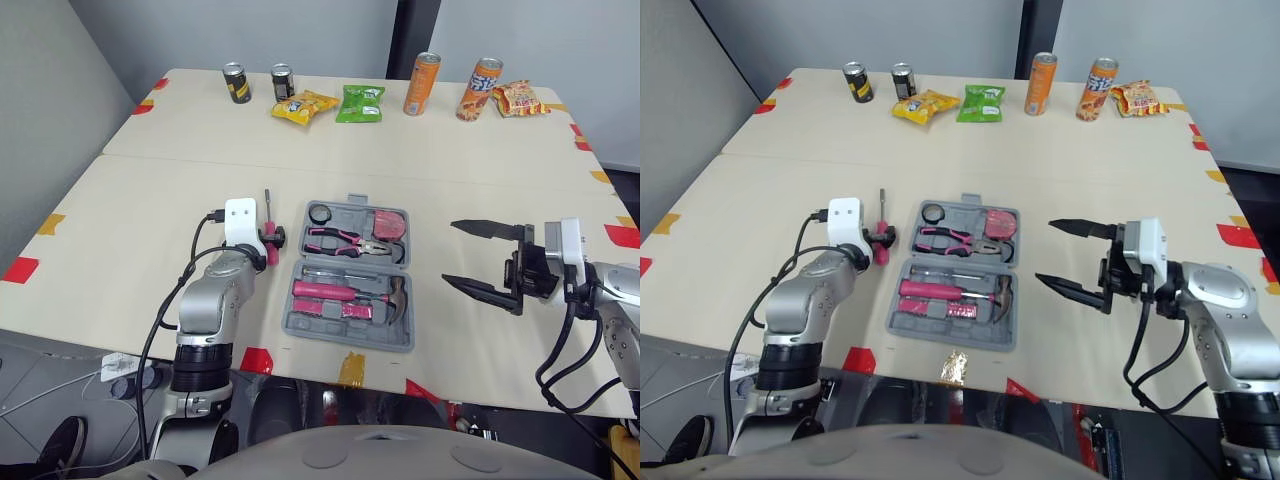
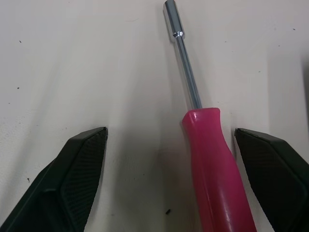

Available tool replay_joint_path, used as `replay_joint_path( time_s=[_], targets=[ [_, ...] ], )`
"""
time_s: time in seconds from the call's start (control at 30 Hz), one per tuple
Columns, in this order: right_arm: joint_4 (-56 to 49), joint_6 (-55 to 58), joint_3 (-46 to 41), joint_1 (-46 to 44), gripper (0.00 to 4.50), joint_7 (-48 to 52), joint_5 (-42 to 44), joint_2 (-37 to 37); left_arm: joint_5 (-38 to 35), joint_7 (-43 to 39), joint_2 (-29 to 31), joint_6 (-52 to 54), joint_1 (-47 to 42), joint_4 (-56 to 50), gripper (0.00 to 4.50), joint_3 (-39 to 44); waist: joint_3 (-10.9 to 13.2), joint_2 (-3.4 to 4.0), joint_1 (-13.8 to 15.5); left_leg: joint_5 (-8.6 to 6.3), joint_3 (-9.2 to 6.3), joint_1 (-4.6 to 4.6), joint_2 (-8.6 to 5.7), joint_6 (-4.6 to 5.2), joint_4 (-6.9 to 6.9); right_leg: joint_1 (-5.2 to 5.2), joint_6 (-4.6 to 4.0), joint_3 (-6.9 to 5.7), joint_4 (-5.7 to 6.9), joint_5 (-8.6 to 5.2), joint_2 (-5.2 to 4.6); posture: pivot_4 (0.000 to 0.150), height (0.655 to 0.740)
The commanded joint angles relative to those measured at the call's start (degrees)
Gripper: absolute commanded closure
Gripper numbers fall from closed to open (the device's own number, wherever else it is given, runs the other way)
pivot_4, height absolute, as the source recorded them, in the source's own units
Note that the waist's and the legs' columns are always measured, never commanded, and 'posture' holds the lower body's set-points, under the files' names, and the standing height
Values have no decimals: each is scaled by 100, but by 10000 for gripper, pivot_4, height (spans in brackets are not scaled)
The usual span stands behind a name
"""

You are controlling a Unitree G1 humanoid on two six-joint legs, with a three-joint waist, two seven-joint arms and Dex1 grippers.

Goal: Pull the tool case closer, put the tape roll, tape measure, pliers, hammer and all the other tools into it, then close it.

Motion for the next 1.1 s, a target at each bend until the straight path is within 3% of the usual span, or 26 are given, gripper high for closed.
replay_joint_path(
  time_s=[0.03,0.1,0.37,0.4,0.83,1.1],
  targets=[
    [-69,-76,-50,-47,0,-4,34,22,74,-33,-7,6,-26,79,2800,-35,0,0,1,0,0,0,0,0,0,0,0,0,0,0,0,1500,7385],
    [-82,-86,-40,-39,0,-6,19,32,101,-30,-24,2,-17,80,7801,-23,0,0,1,0,0,0,0,0,0,0,0,0,0,0,0,1500,7385],
    [-127,-118,6,-27,0,-35,-16,57,155,-82,-44,-141,-19,148,36718,18,0,0,35,0,0,-2,-2,0,0,0,0,0,-3,0,-2,1500,7385],
    [-133,-117,9,-26,0,-41,-17,58,166,-96,-41,-152,-12,153,38643,19,0,0,42,0,0,-2,-2,0,0,0,0,0,-3,0,-2,1500,7385],
    [-174,-127,90,-32,0,-120,-73,123,234,-462,343,-280,118,-10,38575,50,1,0,42,0,0,-1,-2,-1,-5,-1,0,-1,-5,0,-2,1500,7385],
    [-187,-128,96,-23,0,-139,-104,156,-76,-1433,992,-458,571,-435,38575,114,1,1,-7,0,0,3,0,-1,-12,-2,0,-2,-6,0,-1,1500,7385]
  ],
)
